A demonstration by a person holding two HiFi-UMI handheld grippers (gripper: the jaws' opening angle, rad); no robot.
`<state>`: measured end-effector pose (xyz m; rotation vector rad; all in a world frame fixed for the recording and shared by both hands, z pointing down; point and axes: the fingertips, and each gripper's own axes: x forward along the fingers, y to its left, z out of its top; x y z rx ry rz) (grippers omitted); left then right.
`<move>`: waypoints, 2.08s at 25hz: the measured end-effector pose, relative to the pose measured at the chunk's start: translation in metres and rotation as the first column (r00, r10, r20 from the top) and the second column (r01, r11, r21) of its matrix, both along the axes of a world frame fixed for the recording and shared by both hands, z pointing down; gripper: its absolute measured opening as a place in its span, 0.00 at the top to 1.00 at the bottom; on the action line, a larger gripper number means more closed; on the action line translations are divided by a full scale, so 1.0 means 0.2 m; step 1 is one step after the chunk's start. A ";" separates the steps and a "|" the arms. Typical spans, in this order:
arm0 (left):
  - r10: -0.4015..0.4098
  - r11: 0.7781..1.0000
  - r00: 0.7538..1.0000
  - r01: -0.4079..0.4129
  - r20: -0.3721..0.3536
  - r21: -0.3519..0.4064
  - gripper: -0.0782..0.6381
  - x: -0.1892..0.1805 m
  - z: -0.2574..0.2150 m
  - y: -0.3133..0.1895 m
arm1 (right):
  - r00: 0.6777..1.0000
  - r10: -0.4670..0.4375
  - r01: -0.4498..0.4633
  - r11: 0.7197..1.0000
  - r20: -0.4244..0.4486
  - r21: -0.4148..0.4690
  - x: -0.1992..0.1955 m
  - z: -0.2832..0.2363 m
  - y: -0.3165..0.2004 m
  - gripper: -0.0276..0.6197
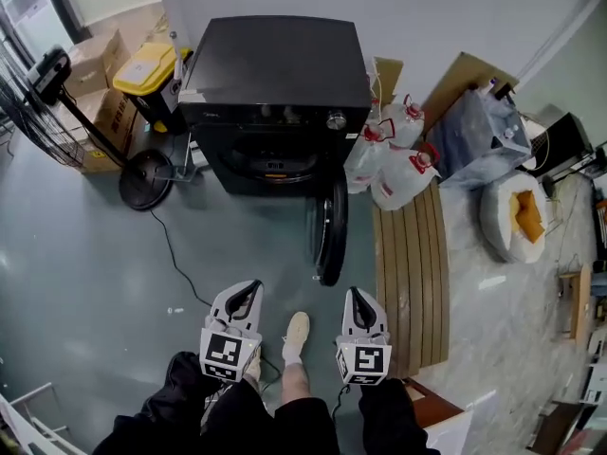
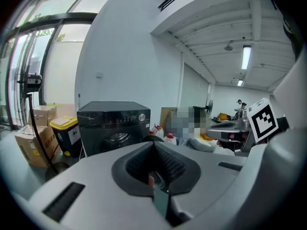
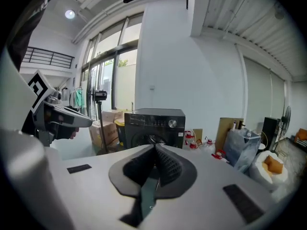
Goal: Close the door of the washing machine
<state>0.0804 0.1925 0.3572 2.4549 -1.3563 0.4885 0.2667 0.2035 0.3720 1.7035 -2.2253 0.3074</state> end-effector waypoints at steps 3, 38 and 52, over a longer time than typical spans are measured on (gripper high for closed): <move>-0.038 0.999 0.999 0.038 0.009 -0.025 0.86 0.03 0.18 -0.11 | 1.000 -0.012 0.013 0.999 0.018 -0.049 0.05 0.23 -0.13 0.93; -0.223 0.946 0.972 0.234 0.074 -0.224 0.86 0.06 1.31 -0.34 | 0.993 -0.109 0.120 0.926 0.052 -0.357 0.19 1.66 -0.36 0.81; -0.251 0.940 0.964 0.265 0.091 -0.216 0.86 -0.06 1.28 -0.29 | 0.987 -0.139 0.159 0.916 0.079 -0.367 0.03 1.66 -0.35 0.80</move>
